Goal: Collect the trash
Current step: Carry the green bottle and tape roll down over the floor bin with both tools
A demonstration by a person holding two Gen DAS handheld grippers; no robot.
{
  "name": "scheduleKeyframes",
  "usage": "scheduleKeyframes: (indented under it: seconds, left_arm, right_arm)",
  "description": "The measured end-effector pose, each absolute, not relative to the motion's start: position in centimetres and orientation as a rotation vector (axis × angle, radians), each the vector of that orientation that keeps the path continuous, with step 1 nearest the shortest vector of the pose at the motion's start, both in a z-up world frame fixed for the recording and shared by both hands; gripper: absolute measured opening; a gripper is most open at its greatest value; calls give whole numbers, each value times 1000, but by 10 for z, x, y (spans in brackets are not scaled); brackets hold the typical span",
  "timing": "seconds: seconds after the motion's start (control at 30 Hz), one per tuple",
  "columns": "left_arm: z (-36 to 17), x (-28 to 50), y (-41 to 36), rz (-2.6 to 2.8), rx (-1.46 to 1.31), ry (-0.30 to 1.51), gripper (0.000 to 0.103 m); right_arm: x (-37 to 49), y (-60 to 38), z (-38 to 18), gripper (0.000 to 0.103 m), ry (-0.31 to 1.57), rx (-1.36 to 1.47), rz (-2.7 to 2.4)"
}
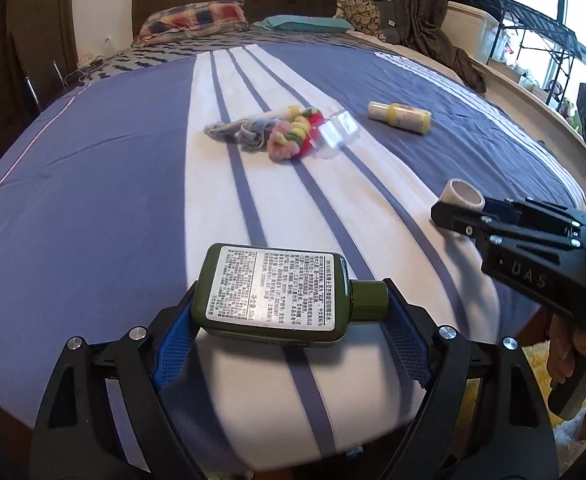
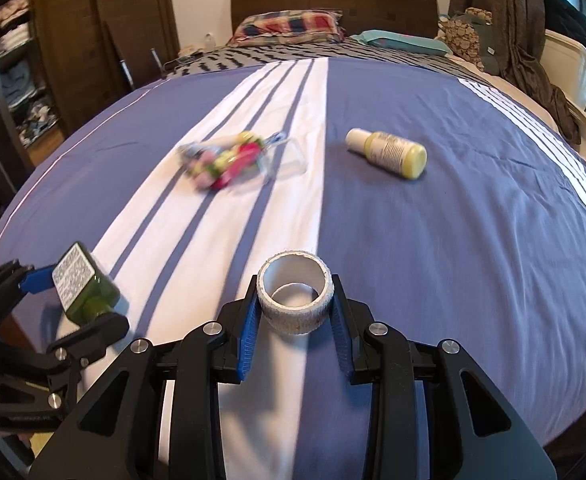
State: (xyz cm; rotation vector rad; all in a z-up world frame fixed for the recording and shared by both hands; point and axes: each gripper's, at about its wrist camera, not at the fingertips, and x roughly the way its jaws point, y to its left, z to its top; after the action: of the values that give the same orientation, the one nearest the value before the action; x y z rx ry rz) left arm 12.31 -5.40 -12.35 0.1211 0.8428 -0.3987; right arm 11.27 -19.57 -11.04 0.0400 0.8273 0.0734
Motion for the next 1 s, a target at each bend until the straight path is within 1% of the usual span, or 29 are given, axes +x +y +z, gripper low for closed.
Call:
scheduleKeyframes:
  seconds: [0.33, 0.57, 0.8, 1.0]
  left_arm:
    - [-98, 54, -40, -411, 114, 767, 81]
    - [-92, 16, -33, -426, 106, 739, 81]
    - [-107, -10, -28, -434, 112, 765, 81]
    - [-142, -25, -27, -444, 117, 849, 81]
  right_arm:
    - [42, -185, -88, 34, 765, 37, 95]
    - [6, -178, -79, 34, 737, 20, 104]
    - [-17, -174, -91, 34, 760, 15, 120]
    - [-30, -168, -123, 34, 835, 19, 139]
